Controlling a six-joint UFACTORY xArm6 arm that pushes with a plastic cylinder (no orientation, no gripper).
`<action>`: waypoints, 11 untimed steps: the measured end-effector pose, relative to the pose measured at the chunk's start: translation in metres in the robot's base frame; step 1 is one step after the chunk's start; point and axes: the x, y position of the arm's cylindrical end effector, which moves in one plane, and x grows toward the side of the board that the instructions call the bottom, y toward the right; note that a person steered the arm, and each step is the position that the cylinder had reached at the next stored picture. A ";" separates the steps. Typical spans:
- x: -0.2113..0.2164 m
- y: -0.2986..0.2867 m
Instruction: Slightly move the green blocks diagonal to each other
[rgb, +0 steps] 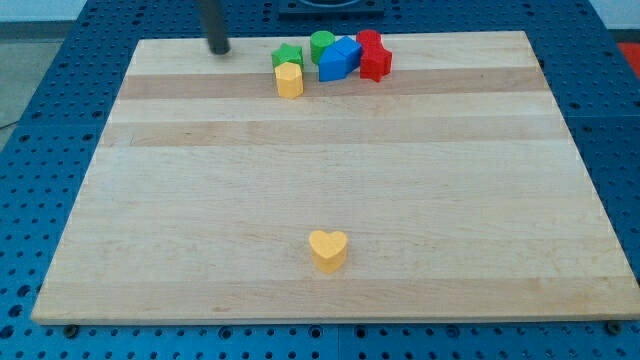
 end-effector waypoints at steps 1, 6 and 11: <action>0.000 0.005; 0.002 0.157; 0.048 0.043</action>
